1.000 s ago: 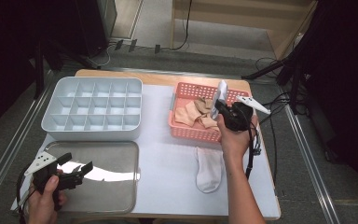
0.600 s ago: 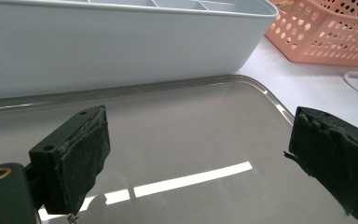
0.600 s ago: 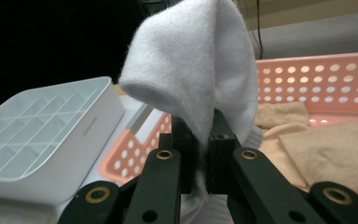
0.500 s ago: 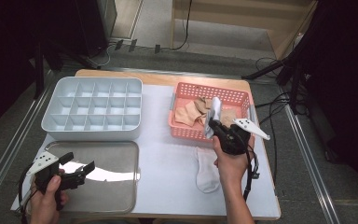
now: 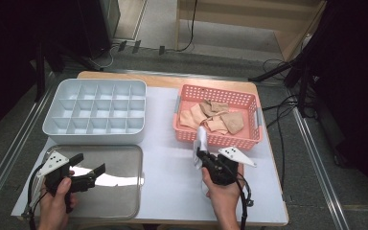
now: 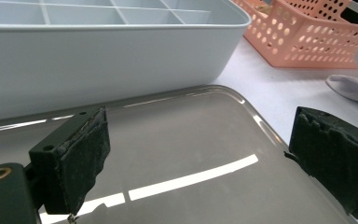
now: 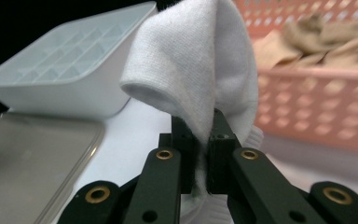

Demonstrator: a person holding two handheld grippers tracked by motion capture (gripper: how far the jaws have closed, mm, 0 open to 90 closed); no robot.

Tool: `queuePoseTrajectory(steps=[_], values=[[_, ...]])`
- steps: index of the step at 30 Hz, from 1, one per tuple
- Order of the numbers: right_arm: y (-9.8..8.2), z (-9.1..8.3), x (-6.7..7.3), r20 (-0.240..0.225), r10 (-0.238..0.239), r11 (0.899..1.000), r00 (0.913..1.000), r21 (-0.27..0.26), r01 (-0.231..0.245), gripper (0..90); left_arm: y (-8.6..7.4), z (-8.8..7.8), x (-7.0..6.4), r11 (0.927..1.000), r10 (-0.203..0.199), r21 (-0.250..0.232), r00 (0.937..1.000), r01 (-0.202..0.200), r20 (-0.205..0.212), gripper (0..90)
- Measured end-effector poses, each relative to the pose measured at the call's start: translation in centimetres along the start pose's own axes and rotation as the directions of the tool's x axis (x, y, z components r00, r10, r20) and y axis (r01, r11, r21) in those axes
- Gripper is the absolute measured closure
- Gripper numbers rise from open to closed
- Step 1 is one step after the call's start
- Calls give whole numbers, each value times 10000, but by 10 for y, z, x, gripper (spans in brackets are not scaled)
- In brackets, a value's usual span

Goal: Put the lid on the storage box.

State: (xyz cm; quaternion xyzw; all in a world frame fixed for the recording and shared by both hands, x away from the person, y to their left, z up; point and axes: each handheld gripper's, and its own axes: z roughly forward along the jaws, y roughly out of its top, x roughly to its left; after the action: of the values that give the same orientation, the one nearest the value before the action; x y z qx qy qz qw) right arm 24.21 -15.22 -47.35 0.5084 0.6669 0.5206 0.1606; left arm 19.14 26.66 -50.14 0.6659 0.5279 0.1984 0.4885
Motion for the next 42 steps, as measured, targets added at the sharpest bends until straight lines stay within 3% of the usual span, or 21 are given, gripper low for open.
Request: queuePoseTrajectory(steps=[6, 8, 10, 14, 17, 19, 21, 22, 23, 25, 26, 29, 31, 32, 33, 34, 35, 36, 37, 38, 42], values=[[-30, 18, 10, -291, 104, 9954, 9995, 956, -76, 841, 6, 17, -19, 10000, 62, 72, 9995, -64, 317, 59], [-35, 24, 12, -636, 68, 9930, 9980, 1181, 8, 700, 8, 24, -26, 9997, 196, 115, 9991, -201, 388, 59], [-34, 23, 11, -1027, 354, 9938, 9941, 1089, -241, 544, 10, 30, -32, 9997, 191, 164, 9986, -199, 498, 59], [-25, 8, 6, -1146, 539, 9975, 9919, 517, -482, 476, 12, 42, -42, 9996, 163, 198, 9977, -177, 655, 59], [-18, -8, -6, -521, 589, 9982, 9969, 98, -585, 473, 10, 49, -46, 9994, 132, 308, 9971, -156, 750, 59], [-17, -19, -16, 339, 107, 9999, 9994, 23, -108, 457, 8, 53, -50, 9992, 126, 375, 9965, -158, 830, 59], [-22, -21, -23, 1208, -422, 9981, 9918, 487, 365, 417, 7, 54, -54, 9984, 304, 449, 9951, -347, 938, 59], [-25, -20, -25, 1403, -559, 9963, 9885, 721, 461, 394, 7, 54, -56, 9978, 411, 485, 9943, -460, 980, 59], [-29, -16, -28, 1830, -768, 9909, 9801, 1229, 547, 359, 6, 54, -56, 9976, 429, 494, 9942, -480, 989, 59], [-36, -7, -32, 2246, -1047, 9819, 9688, 1779, 649, 319, 7, 54, -56, 9978, 417, 468, 9937, -468, 1037, 59], [-37, -3, -34, 2315, -1010, 9789, 9676, 1968, 551, 306, 7, 55, -56, 9977, 426, 475, 9935, -479, 1060, 59], [-38, 12, -38, 2532, -1248, 9686, 9593, 2407, 625, 319, 7, 55, -55, 9980, 342, 494, 9931, -400, 1125, 59], [-38, 18, -39, 2820, -1597, 9651, 9460, 2460, 896, 414, 7, 54, -54, 9977, 397, 508, 9933, -455, 1088, 59], [-39, 20, -39, 3041, -1832, 9636, 9349, 2437, 1095, 509, 7, 54, -54, 9982, 321, 473, 9935, -374, 1091, 59], [-40, 21, -38, 3392, -2371, 9561, 9103, 2478, 1566, 617, 7, 53, -53, 9981, 333, 483, 9934, -388, 1094, 59], [-41, 22, -37, 3506, -2512, 9546, 9022, 2441, 1709, 695, 8, 53, -53, 9983, 306, 467, 9932, -361, 1124, 59], [-40, 21, -38, 3602, -2493, 9561, 8989, 2394, 1693, 776, 8, 53, -53, 9982, 308, 473, 9930, -364, 1141, 59], [-39, 20, -40, 3621, -2315, 9608, 9029, 2308, 1538, 789, 7, 54, -54, 9980, 348, 487, 9929, -406, 1135, 59], [-35, 16, -45, 3470, -1800, 9724, 9204, 2040, 1132, 799, 7, 54, -55, 9978, 340, 520, 9927, -403, 1157, 59], [-34, 13, -49, 3514, -1648, 9763, 9216, 1912, 1017, 802, 6, 55, -55, 9977, 344, 543, 9923, -411, 1191, 59], [-22, -11, -64, 3900, -1264, 9882, 9121, 1297, 815, 804, 6, 55, -56, 9976, 356, 548, 9914, -428, 1258, 59]])
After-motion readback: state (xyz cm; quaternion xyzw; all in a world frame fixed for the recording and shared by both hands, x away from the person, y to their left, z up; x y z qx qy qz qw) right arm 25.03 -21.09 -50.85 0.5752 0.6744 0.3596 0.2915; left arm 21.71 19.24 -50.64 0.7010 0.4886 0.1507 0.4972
